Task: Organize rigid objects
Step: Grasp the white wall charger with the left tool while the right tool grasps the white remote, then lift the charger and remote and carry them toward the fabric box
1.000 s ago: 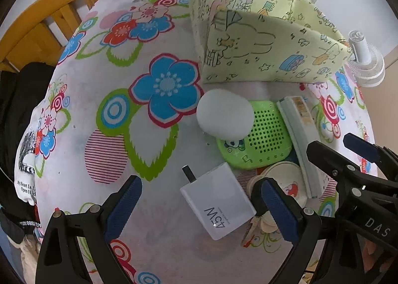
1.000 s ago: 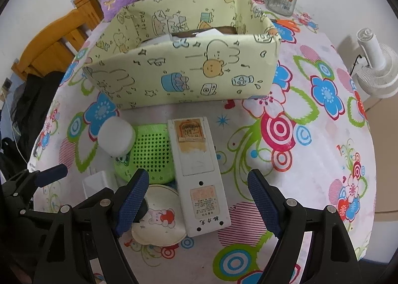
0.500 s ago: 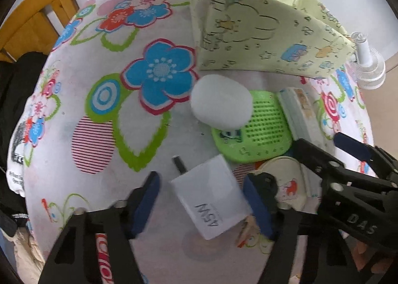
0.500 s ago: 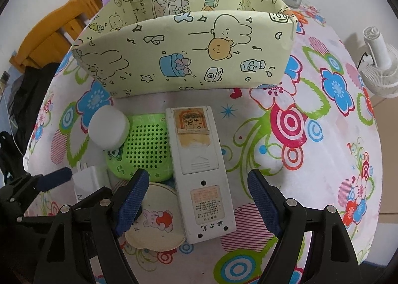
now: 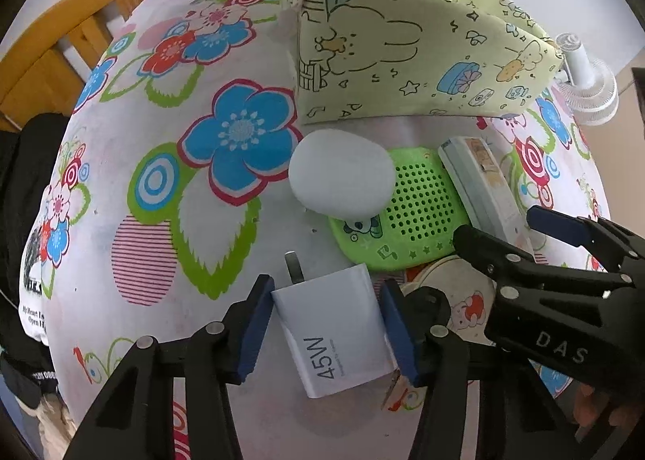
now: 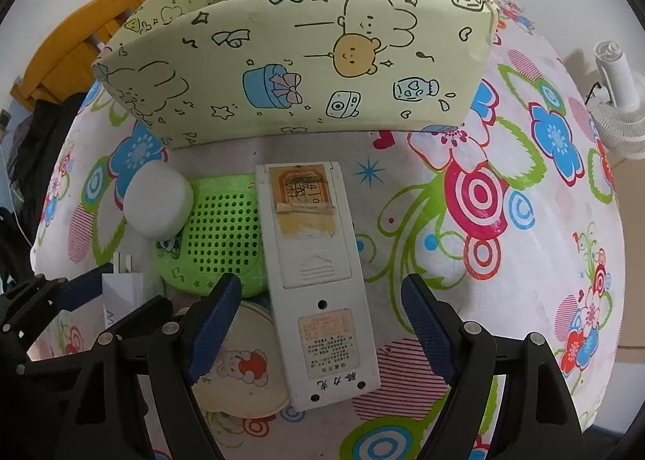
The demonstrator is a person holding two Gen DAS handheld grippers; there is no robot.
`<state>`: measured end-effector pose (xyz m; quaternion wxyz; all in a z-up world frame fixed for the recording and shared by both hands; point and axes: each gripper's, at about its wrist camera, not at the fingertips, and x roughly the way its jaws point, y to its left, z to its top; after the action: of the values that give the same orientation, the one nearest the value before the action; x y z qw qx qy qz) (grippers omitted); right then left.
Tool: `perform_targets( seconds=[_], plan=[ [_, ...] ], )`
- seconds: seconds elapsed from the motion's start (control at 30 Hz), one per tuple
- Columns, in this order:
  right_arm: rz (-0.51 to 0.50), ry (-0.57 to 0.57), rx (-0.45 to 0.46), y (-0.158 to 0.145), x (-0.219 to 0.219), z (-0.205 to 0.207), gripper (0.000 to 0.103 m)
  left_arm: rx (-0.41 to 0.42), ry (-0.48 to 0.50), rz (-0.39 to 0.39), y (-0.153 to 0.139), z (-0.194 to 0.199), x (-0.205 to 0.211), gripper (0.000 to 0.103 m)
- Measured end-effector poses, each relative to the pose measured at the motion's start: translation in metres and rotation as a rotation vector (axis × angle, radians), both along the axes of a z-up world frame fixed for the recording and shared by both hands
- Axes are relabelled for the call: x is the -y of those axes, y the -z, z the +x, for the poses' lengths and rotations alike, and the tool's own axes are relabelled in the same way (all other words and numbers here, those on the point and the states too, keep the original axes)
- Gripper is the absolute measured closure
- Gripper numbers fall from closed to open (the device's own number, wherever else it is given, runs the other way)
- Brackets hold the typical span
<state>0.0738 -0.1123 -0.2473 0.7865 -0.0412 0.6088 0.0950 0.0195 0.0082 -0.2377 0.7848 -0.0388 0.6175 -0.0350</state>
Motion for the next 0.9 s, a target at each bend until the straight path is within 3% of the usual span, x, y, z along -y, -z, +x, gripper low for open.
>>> perform_targets(
  seconds=[0.33,0.6,0.9],
  plan=[
    [0.02,0.016,-0.03,0.006,-0.001,0.005,0.022,-0.016,0.024,0.023,-0.003,0.015,-0.002,0.048],
    [0.049,0.012,-0.027,0.001,-0.008,0.011,0.052,-0.036,0.011,0.046,0.007,0.034,0.006,0.051],
    [0.035,0.011,-0.025,-0.002,-0.008,0.009,0.053,-0.052,-0.015,0.056,0.007,0.039,0.01,0.052]
  ],
)
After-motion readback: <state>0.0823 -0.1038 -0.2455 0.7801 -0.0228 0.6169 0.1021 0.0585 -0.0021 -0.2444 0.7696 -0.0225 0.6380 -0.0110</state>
